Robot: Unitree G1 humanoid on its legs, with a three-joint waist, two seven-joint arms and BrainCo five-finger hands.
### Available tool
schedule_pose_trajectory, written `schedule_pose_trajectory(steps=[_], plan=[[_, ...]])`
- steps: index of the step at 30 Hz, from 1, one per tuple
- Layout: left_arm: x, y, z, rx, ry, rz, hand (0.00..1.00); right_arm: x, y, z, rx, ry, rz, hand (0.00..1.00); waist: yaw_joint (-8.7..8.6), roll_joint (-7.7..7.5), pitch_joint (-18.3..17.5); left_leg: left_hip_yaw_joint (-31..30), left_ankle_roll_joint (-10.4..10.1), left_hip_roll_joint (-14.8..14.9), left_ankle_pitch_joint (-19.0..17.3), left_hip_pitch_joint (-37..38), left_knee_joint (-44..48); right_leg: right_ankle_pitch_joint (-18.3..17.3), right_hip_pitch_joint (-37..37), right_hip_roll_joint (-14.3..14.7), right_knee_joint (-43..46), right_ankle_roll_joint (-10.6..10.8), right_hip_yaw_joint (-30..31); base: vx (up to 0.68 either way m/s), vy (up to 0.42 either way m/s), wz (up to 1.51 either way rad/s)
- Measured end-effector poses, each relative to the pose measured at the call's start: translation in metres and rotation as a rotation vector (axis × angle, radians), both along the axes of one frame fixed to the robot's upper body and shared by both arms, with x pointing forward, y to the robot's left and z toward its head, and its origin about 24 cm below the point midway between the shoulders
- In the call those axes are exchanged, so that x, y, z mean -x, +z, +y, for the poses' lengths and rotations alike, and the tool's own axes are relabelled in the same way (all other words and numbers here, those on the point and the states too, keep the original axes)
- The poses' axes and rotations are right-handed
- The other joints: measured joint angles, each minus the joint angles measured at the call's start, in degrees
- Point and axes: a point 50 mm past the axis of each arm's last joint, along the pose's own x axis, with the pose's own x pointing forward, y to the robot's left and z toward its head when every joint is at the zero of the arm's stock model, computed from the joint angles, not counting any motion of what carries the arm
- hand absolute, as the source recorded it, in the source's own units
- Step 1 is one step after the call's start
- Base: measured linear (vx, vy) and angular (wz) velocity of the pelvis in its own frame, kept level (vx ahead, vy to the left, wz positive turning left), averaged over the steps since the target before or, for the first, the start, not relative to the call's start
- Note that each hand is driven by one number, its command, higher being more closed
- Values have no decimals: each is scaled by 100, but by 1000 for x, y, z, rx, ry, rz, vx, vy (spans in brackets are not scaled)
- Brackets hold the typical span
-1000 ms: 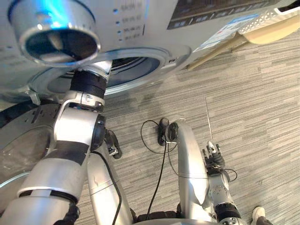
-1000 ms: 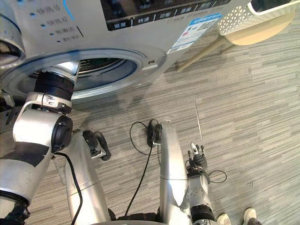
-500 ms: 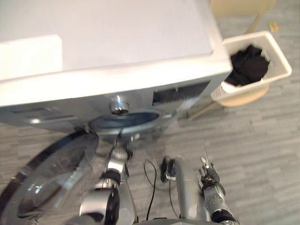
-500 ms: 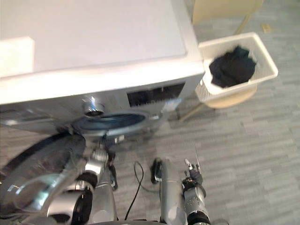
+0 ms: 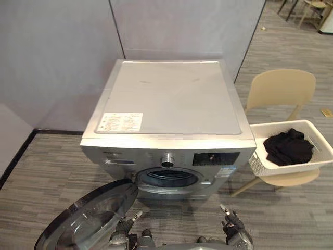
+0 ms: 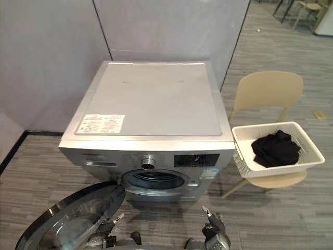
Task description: Pick up the laundry basket with both hands and put the clothes into the washing machine.
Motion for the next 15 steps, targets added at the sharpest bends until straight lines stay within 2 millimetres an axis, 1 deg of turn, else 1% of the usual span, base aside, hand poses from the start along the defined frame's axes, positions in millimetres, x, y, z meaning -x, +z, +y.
schedule_pose_trajectory(steps=[1,2,3,4,5,6,7,8,9,11,12,13,14,15], plan=[[1,0,0,5,13,2,0,-1,0,-1,3,8,6,0,13,-13,8,170,29,115,-446,-80,1183,16,170,-24,18,10,-60,-43,93,36],[5,-2,0,7,17,12,0,-1,0,-2,7,9,4,0,-5,-3,0,203,-9,115,-500,11,1398,26,257,-45,18,27,-83,-10,132,44],[7,-3,-4,17,12,18,0,0,0,-6,17,6,7,0,-27,45,-14,227,-87,43,-551,183,1256,59,347,-90,6,78,-128,-12,142,37],[5,-2,-4,11,-14,14,0,3,-1,-11,26,4,16,0,-17,84,-80,292,-83,-81,-545,235,948,160,346,-65,-135,201,-73,-92,131,28],[5,-2,-4,9,-30,15,0,2,-1,-11,27,16,17,0,-14,70,-104,285,-83,-157,-545,300,708,242,337,-64,-254,204,-59,-136,117,5],[1,-1,-6,0,-81,11,0,2,-1,-10,29,30,15,0,-17,60,-109,291,-40,-284,-518,459,107,442,241,-47,-450,207,-42,-147,110,-5],[0,-1,-7,-5,-112,16,0,0,0,-9,29,38,12,0,-33,52,-104,285,75,-372,-445,565,-284,525,185,-42,-518,202,-28,-160,130,-9],[-4,-1,-10,-18,-179,16,0,-1,0,-8,28,43,9,0,-64,28,-98,291,371,-544,-190,729,-1033,649,10,-55,-577,191,-18,-162,99,-5],[-10,0,-14,-35,-253,13,0,0,-1,-7,26,54,17,0,-112,-42,-36,332,387,-679,157,866,-1578,740,-100,-103,-596,150,19,-209,91,-3],[-13,1,-13,-55,-312,21,0,4,-3,-5,25,69,32,0,-191,-89,6,375,426,-768,340,942,-1876,803,-218,-108,-580,182,133,-206,28,-27],[-20,3,-14,-73,-361,7,0,4,-3,-2,27,95,38,0,-254,-158,132,508,430,-768,375,1004,-1974,809,-331,-105,-442,174,308,-162,-11,-50],[-24,4,-13,-86,-383,-1,0,5,-4,-2,28,102,41,0,-282,-196,173,569,403,-769,377,992,-2009,796,-405,-107,-369,188,403,-237,-28,-56],[-29,6,-11,-107,-416,-12,0,7,-4,-2,29,103,45,0,-310,-242,227,656,405,-769,375,985,-2031,738,-511,-102,-287,268,533,-199,2,-60],[-37,10,-4,-145,-449,-32,0,15,-6,-5,35,100,61,0,-345,-351,273,795,462,-795,392,898,-1926,758,-689,-128,-321,475,706,-190,-28,-63]])
